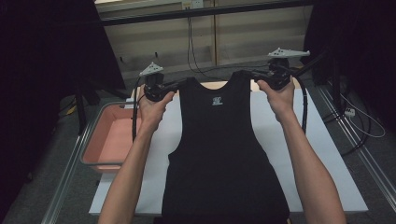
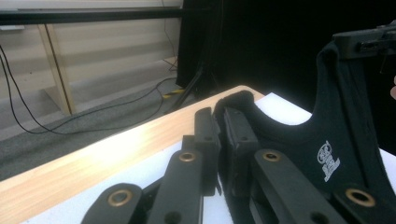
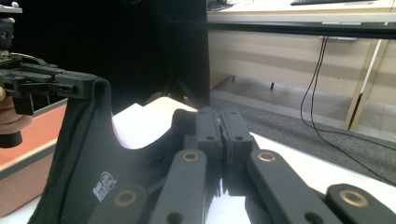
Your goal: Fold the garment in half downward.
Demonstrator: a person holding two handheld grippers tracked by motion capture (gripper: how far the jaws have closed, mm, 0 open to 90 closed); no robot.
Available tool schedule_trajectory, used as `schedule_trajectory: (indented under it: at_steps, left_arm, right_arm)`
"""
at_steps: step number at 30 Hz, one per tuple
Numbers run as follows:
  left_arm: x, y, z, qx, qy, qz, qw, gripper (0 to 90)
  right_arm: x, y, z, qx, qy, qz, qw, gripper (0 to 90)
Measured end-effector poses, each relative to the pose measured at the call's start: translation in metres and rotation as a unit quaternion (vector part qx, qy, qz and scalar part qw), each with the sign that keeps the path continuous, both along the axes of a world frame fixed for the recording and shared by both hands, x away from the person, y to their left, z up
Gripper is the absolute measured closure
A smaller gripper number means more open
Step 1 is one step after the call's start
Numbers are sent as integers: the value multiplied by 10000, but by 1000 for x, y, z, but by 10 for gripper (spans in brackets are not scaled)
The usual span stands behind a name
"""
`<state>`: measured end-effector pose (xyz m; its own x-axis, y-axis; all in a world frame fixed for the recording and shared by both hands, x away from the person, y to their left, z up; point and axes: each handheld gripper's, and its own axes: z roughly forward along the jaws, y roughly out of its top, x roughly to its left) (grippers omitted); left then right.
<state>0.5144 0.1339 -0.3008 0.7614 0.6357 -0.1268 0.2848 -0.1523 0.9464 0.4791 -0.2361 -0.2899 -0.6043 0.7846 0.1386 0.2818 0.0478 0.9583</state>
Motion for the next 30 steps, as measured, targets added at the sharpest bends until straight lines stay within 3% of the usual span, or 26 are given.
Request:
schedule_trajectory:
  at_steps: [10, 26, 30]
  left_arm:
    - [0, -2, 19, -130, -165, 11, 9998, 852]
    - [1, 0, 64, -204, -547, 80, 9983, 852]
    - [-1, 0, 62, -166, -539, 66, 9984, 852]
  right_arm:
    - [-2, -2, 21, -32, -165, -105, 9998, 877]
    - [1, -2, 57, -88, -411, -226, 9989, 877]
    - [-2, -2, 59, -69, -439, -207, 9988, 877]
